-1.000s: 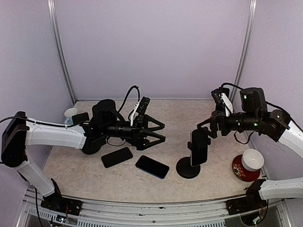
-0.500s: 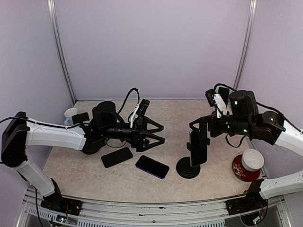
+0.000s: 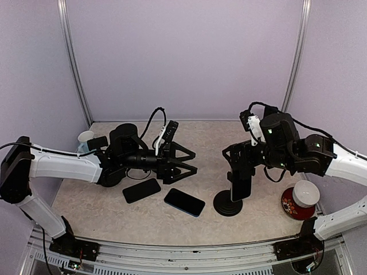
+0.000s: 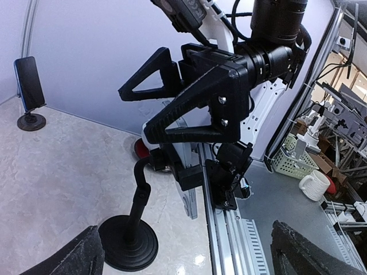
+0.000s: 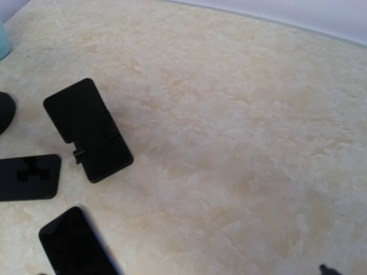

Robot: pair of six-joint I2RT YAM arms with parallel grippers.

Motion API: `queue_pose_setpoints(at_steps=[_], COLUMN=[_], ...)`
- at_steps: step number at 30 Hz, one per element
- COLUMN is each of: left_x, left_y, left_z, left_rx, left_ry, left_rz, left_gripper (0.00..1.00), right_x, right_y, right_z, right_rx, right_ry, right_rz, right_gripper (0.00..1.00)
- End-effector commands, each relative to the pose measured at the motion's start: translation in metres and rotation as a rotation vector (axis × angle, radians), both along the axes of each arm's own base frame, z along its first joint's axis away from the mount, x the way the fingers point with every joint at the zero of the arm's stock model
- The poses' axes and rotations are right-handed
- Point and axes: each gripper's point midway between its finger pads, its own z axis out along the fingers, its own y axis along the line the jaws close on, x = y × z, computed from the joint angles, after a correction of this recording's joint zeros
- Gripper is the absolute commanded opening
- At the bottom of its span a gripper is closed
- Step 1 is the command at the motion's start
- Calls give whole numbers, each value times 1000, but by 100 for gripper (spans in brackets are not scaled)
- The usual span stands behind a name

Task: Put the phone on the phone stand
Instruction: Move the phone stand with the phone to the center of the board.

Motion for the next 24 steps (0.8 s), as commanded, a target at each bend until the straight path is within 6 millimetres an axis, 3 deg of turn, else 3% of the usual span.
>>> queue_pose_setpoints(at_steps=[1,24], left_x=[0,3], left_y=[7,4], left_z=[12,9], left_rx=[-30,-27], left_ry=[-27,-15], left_rz=[16,19], left_gripper=[99,99], right_x=[2,-6], right_y=[-3,5], right_z=[5,-11], right_rx=[21,19], right_ry=[-5,36], right_rz=[-53,-4], right_gripper=[100,100])
